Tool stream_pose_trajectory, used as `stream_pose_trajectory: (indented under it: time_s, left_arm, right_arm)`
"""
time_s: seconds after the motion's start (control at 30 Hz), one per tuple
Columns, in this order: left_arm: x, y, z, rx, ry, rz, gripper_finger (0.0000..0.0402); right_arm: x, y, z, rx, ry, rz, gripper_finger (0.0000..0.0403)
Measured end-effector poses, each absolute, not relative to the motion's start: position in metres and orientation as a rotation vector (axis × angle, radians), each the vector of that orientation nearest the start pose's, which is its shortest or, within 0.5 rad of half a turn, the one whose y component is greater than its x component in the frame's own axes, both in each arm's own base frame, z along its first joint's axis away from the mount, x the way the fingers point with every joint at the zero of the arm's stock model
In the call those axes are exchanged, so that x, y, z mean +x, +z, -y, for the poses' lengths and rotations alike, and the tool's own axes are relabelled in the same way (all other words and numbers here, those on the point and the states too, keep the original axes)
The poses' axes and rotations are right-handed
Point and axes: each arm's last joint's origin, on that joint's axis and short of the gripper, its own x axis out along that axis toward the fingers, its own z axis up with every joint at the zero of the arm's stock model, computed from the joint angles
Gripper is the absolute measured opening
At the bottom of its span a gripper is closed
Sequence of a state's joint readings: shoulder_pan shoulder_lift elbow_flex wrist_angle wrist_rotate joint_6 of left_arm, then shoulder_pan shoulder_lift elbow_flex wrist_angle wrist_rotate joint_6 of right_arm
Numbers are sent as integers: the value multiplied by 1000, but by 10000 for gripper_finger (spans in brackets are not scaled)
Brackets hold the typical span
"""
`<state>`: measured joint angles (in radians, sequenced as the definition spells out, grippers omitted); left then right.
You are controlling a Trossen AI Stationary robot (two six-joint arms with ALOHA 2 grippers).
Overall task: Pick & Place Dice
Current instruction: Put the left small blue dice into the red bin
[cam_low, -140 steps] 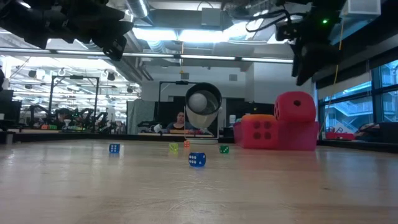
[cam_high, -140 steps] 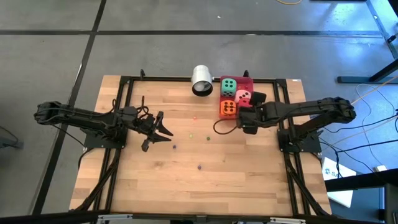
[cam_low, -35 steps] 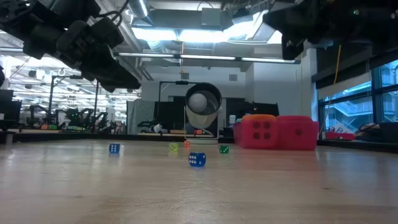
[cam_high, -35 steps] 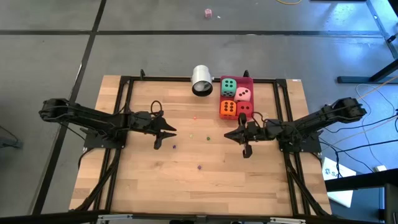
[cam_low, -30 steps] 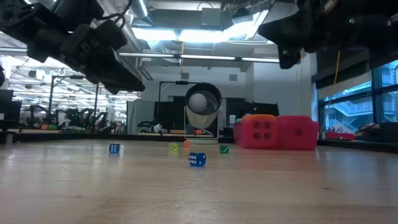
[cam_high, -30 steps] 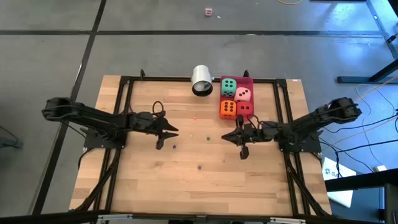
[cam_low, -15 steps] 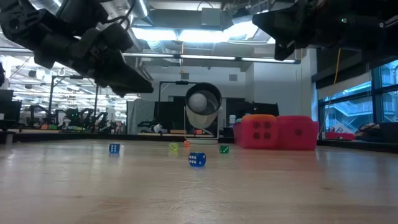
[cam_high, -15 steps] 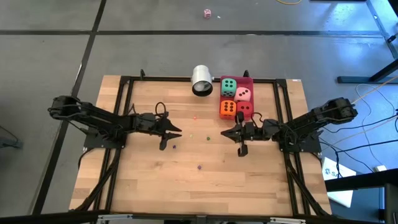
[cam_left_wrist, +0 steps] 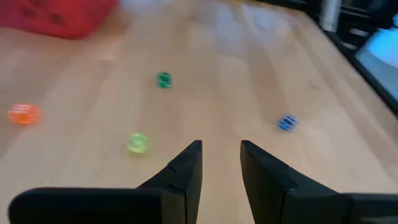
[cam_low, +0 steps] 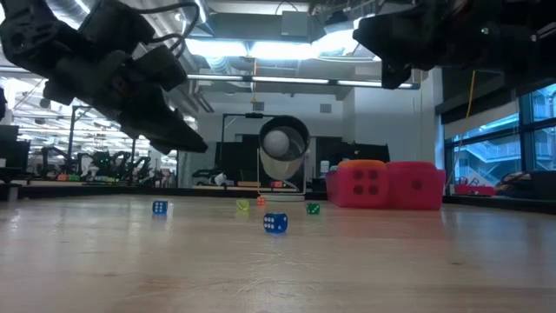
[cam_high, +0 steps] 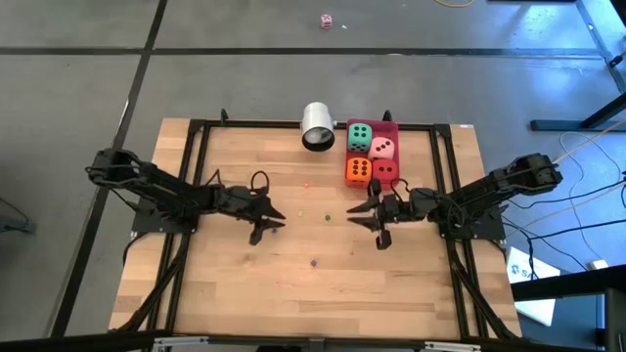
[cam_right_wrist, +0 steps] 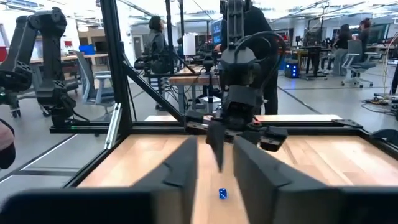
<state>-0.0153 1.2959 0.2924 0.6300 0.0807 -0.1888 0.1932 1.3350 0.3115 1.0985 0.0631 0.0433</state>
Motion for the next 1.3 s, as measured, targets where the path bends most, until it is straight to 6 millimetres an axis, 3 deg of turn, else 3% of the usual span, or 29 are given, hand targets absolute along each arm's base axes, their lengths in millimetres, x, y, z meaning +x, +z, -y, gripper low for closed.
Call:
stream_pose_trajectory:
  time_s: [0.2, 0.43, 0.63, 1.3]
  left_arm:
    - [213, 143, 11, -262, -133, -497, 102]
    - [202, 139, 16, -225, -45, -604, 102]
    - [202, 139, 18, -112, 10, -596, 102]
    - [205, 129, 26, -131, 57, -621, 102]
  right_arm:
    - [229, 189, -44, 69, 136, 61, 200]
    - [229, 181, -45, 70, 142, -19, 252]
    - [230, 180, -44, 45, 84, -26, 260]
    - [230, 179, -39, 22, 42, -31, 260]
